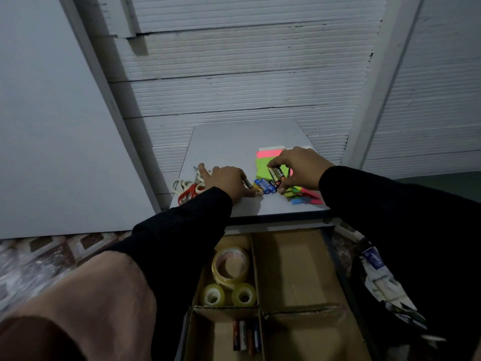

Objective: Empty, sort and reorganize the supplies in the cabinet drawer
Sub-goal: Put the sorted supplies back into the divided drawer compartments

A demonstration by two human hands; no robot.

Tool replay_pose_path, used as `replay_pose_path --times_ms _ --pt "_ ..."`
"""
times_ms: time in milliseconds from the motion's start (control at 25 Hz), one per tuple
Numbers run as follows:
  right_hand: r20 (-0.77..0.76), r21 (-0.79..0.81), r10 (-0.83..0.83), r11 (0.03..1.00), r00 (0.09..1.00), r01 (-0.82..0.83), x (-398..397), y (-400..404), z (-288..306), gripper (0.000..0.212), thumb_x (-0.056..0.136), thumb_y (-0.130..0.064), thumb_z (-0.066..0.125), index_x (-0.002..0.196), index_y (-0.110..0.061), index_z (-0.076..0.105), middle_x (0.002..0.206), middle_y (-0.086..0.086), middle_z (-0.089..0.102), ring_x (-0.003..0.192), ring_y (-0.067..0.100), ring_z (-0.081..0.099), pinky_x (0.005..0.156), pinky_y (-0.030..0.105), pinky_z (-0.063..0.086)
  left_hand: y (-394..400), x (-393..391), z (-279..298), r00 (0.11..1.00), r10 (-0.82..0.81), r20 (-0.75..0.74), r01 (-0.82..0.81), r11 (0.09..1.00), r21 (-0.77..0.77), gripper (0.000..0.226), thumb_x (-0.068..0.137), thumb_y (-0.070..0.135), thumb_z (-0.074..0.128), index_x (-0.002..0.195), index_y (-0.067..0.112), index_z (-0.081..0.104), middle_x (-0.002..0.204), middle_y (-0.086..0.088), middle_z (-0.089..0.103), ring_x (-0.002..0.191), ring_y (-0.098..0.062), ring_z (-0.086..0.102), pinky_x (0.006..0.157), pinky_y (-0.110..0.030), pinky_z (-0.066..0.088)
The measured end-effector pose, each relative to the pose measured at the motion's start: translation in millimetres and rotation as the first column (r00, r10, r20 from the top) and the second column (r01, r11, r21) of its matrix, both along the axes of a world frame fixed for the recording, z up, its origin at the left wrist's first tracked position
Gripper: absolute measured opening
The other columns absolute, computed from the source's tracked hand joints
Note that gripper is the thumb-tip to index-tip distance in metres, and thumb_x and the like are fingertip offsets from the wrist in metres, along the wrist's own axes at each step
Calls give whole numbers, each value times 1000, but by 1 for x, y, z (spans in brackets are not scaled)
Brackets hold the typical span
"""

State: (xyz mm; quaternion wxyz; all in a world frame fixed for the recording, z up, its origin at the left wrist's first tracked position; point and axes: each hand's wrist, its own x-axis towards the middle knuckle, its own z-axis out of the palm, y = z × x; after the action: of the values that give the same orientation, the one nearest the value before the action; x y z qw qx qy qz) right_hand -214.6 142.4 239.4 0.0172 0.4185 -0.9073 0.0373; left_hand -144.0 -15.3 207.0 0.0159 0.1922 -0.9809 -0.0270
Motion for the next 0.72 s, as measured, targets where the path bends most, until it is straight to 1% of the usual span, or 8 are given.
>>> replay_pose_path --times_ms 200,320,400,480,600,720 --pt "36 6 0 1000 999 -1 36 5 11 65 75 -29 75 134 -24 49 135 0 54 124 22 47 102 34 35 11 49 16 996 -74 -40 74 997 7 52 76 65 58 118 33 59 123 0 60 128 -25 43 112 -57 1" --pt "72 24 1 1000 997 -3 67 8 8 68 73 -30 77 135 -25 49 136 -1 54 125 23 48 102 34 35 15 86 12 991 -117 -69 117 993 -1 50 76 64 60 117 34 59 122 2 60 124 -22 47 113 -52 9" --pt "96 33 9 999 995 -12 90 10 0 67 74 -30 77 134 -24 49 136 0 54 124 22 49 99 32 38 19 112 5 988 -141 -61 142 990 4 50 76 63 61 117 34 59 122 2 60 124 -22 47 112 -51 13" --pt "110 59 34 997 993 -41 112 9 -10 65 74 -31 76 133 -24 49 132 3 56 121 23 51 97 31 41 23 136 -4 987 -155 -38 155 988 11 53 76 64 60 120 34 57 124 3 59 125 -22 45 112 -51 13" --pt "120 116 61 990 991 -75 140 7 -25 62 76 -33 74 132 -24 49 130 2 57 121 23 50 99 33 38 26 165 -16 987 -158 -5 158 987 9 55 76 64 60 123 36 55 127 4 57 125 -21 45 110 -48 14" --pt "148 154 50 985 988 -73 162 3 -41 59 78 -33 72 132 -26 49 128 1 58 121 22 49 101 35 35 25 188 -29 989 -149 16 148 988 50 53 78 62 59 124 36 54 126 4 58 125 -20 46 111 -52 9"
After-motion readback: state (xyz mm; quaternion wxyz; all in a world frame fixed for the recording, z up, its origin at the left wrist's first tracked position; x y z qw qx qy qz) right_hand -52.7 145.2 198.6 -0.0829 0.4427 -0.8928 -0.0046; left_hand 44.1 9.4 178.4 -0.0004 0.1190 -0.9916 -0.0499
